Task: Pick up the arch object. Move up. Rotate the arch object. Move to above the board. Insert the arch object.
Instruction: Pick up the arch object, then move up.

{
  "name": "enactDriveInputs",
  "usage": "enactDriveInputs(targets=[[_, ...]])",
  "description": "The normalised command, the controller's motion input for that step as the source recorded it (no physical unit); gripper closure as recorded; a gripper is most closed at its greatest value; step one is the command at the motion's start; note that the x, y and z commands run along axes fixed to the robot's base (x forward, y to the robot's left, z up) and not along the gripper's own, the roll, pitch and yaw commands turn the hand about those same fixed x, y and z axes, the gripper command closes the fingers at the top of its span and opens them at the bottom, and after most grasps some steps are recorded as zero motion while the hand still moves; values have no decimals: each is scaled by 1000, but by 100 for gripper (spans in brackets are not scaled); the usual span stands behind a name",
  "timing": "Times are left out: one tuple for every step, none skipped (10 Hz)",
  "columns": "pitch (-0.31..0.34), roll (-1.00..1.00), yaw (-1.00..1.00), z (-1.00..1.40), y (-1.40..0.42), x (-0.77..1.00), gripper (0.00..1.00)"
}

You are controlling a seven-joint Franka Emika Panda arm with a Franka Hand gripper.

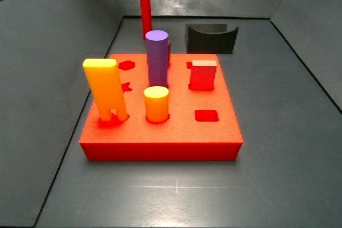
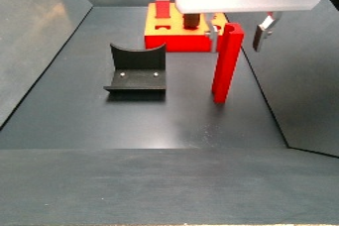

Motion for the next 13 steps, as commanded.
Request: enactDriveInputs(targets=[[0,0,0,0,0,0,100],[0,0,0,0,0,0,100],[0,0,0,0,0,0,100],[0,0,0,0,0,0,100],[0,0,0,0,0,0,100],[0,0,0,0,0,0,100],[0,0,0,0,0,0,100],[0,0,0,0,0,0,100],[0,0,0,833,0,0,100],[19,1,22,791,55,-28,100],[36,6,17,714,50,-35,100],[47,21,3,526,31,-19,100],[60,31,-1,368,25,-10,100]])
